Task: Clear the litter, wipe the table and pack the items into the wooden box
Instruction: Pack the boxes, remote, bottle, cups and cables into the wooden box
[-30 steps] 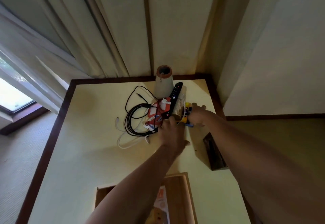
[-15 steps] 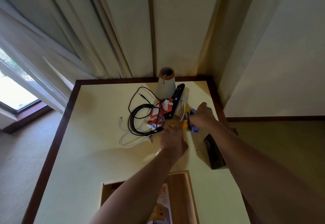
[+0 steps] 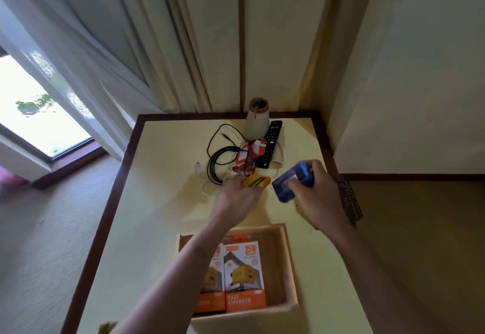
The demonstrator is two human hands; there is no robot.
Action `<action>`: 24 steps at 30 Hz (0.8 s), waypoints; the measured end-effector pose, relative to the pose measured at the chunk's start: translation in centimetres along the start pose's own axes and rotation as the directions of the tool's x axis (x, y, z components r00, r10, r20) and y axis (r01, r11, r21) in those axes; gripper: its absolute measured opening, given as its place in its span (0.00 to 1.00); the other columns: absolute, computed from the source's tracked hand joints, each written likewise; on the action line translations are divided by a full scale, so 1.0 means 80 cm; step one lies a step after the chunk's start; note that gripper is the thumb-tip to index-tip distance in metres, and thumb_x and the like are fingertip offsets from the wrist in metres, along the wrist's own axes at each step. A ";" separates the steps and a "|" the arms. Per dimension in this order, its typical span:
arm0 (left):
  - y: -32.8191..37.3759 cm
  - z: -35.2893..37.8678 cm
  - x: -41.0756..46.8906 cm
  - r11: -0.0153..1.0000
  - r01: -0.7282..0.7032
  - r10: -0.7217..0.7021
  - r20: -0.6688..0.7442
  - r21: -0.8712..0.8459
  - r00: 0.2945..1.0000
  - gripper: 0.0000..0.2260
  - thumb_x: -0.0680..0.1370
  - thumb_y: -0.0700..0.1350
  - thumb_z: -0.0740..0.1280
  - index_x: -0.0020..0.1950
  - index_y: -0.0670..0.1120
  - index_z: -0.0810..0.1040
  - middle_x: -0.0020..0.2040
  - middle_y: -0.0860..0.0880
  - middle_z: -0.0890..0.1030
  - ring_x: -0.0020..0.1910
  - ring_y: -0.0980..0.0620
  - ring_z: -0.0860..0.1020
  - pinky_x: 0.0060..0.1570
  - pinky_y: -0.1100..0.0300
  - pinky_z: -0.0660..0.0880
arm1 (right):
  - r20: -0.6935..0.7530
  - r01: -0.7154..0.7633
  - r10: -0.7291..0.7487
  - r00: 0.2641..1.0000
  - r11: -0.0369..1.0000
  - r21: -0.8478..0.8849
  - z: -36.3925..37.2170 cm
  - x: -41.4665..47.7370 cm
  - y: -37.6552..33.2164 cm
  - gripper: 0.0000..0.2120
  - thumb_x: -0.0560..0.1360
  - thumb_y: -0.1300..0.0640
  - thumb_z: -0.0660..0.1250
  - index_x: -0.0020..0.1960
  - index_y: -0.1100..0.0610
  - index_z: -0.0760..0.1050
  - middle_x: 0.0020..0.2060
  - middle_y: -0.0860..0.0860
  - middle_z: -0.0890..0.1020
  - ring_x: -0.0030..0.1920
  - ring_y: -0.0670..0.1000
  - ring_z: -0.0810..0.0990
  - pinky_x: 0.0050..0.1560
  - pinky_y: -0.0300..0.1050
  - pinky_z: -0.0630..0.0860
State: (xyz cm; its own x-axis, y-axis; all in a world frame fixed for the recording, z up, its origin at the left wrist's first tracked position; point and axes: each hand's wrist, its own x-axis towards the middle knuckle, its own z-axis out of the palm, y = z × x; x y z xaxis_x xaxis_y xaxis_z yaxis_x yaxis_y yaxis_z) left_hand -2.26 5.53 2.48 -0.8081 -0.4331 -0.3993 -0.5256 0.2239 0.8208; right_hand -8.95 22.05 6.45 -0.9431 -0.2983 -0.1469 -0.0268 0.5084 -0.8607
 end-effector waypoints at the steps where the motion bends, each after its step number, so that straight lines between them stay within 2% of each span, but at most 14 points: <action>1: -0.007 -0.011 -0.025 0.992 0.037 -0.039 -0.008 -0.120 0.999 0.10 0.71 0.46 0.70 0.51 0.51 0.80 0.45 0.49 0.82 0.42 0.49 0.78 0.42 0.53 0.75 | 0.049 0.010 -0.010 0.999 1.000 0.016 0.000 -0.019 0.001 0.07 0.78 0.60 0.68 0.55 0.54 0.74 0.43 0.49 0.79 0.38 0.43 0.78 0.32 0.27 0.71; 4: -0.044 -0.028 -0.091 0.896 0.128 -0.108 0.071 -0.426 0.992 0.23 0.68 0.35 0.71 0.61 0.51 0.77 0.55 0.44 0.81 0.51 0.41 0.82 0.41 0.52 0.79 | 0.225 0.042 -0.022 0.974 0.996 -0.084 0.005 -0.067 0.015 0.05 0.80 0.58 0.66 0.53 0.49 0.76 0.43 0.47 0.80 0.39 0.38 0.79 0.33 0.27 0.71; 6: -0.077 -0.023 -0.119 0.849 0.194 -0.155 0.119 -0.492 0.981 0.25 0.67 0.32 0.71 0.62 0.48 0.77 0.56 0.40 0.82 0.50 0.38 0.83 0.38 0.52 0.79 | 0.314 0.105 -0.035 0.949 0.972 -0.209 0.014 -0.091 0.029 0.06 0.79 0.57 0.66 0.52 0.46 0.76 0.40 0.46 0.81 0.37 0.41 0.79 0.32 0.33 0.73; 8: -0.109 -0.009 -0.130 0.819 0.265 -0.230 0.131 -0.508 0.964 0.26 0.66 0.30 0.73 0.61 0.47 0.76 0.55 0.39 0.84 0.51 0.38 0.84 0.41 0.50 0.81 | 0.372 0.227 -0.066 0.926 0.885 -0.407 0.025 -0.106 0.044 0.08 0.78 0.54 0.66 0.57 0.45 0.76 0.45 0.46 0.83 0.42 0.44 0.81 0.41 0.42 0.79; 10: -0.130 0.004 -0.134 0.800 0.301 -0.275 0.129 -0.518 0.953 0.27 0.68 0.30 0.74 0.63 0.48 0.74 0.55 0.40 0.84 0.52 0.39 0.85 0.45 0.47 0.84 | 0.439 0.389 -0.121 0.890 0.702 -0.596 0.039 -0.110 0.058 0.15 0.79 0.55 0.63 0.65 0.48 0.76 0.56 0.49 0.81 0.56 0.50 0.78 0.54 0.48 0.78; 11: -0.137 0.006 -0.136 0.791 0.305 -0.288 0.118 -0.531 0.950 0.27 0.68 0.30 0.73 0.63 0.48 0.73 0.55 0.41 0.83 0.53 0.39 0.84 0.46 0.47 0.84 | 0.479 0.459 -0.138 0.867 0.596 -0.659 0.047 -0.113 0.063 0.17 0.79 0.58 0.61 0.67 0.51 0.75 0.58 0.51 0.80 0.60 0.53 0.75 0.57 0.49 0.77; 14: -0.147 0.007 -0.137 0.761 0.314 -0.312 0.105 -0.567 0.944 0.27 0.70 0.30 0.74 0.63 0.51 0.72 0.56 0.44 0.82 0.55 0.41 0.84 0.47 0.48 0.84 | 0.591 0.598 -0.118 0.798 0.276 -0.753 0.070 -0.123 0.070 0.16 0.78 0.64 0.58 0.64 0.57 0.76 0.58 0.56 0.79 0.62 0.59 0.73 0.57 0.53 0.73; 16: -0.146 0.005 -0.139 0.771 0.311 -0.306 0.105 -0.556 0.946 0.24 0.71 0.31 0.74 0.59 0.53 0.73 0.54 0.46 0.83 0.54 0.43 0.84 0.49 0.48 0.84 | 0.651 0.656 -0.085 0.754 0.162 -0.738 0.081 -0.126 0.077 0.15 0.79 0.65 0.59 0.62 0.59 0.79 0.57 0.58 0.81 0.61 0.61 0.73 0.59 0.55 0.72; 18: -0.148 0.003 -0.142 0.775 0.316 -0.300 0.122 -0.547 0.946 0.21 0.72 0.31 0.74 0.55 0.53 0.75 0.53 0.46 0.84 0.54 0.44 0.84 0.53 0.46 0.84 | 0.680 0.678 -0.045 0.732 0.151 -0.720 0.086 -0.126 0.089 0.14 0.79 0.64 0.61 0.61 0.60 0.80 0.56 0.59 0.82 0.61 0.61 0.74 0.62 0.55 0.72; 20: -0.152 0.003 -0.143 0.766 0.323 -0.297 0.140 -0.556 0.944 0.21 0.72 0.32 0.74 0.54 0.54 0.75 0.54 0.47 0.84 0.54 0.45 0.84 0.55 0.45 0.83 | 0.693 0.676 0.010 0.721 0.207 -0.707 0.086 -0.126 0.096 0.14 0.79 0.65 0.62 0.62 0.62 0.79 0.56 0.60 0.82 0.61 0.61 0.76 0.59 0.54 0.77; 22: -0.154 0.002 -0.144 0.766 0.322 -0.286 0.153 -0.557 0.946 0.23 0.72 0.33 0.75 0.56 0.57 0.74 0.56 0.47 0.84 0.56 0.45 0.84 0.56 0.45 0.83 | 0.698 0.662 0.083 0.711 0.254 -0.705 0.084 -0.127 0.095 0.14 0.77 0.67 0.63 0.60 0.61 0.80 0.55 0.59 0.82 0.56 0.61 0.80 0.52 0.52 0.79; 24: -0.157 0.003 -0.143 0.774 0.310 -0.269 0.157 -0.552 0.950 0.25 0.71 0.34 0.76 0.60 0.56 0.74 0.58 0.47 0.83 0.57 0.46 0.83 0.56 0.45 0.83 | 0.692 0.646 0.140 0.708 0.266 -0.716 0.086 -0.125 0.090 0.13 0.77 0.67 0.64 0.60 0.60 0.79 0.55 0.59 0.82 0.54 0.61 0.81 0.50 0.51 0.78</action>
State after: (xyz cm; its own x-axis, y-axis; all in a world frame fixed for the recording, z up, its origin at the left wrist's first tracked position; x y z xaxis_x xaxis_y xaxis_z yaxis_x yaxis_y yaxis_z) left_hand 13.53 7.89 -3.32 -0.6684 -0.3348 -0.6642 -0.5107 -0.4426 0.7371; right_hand 2.59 23.14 -1.60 -0.4427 -0.6988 -0.5619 -0.8536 0.5203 0.0254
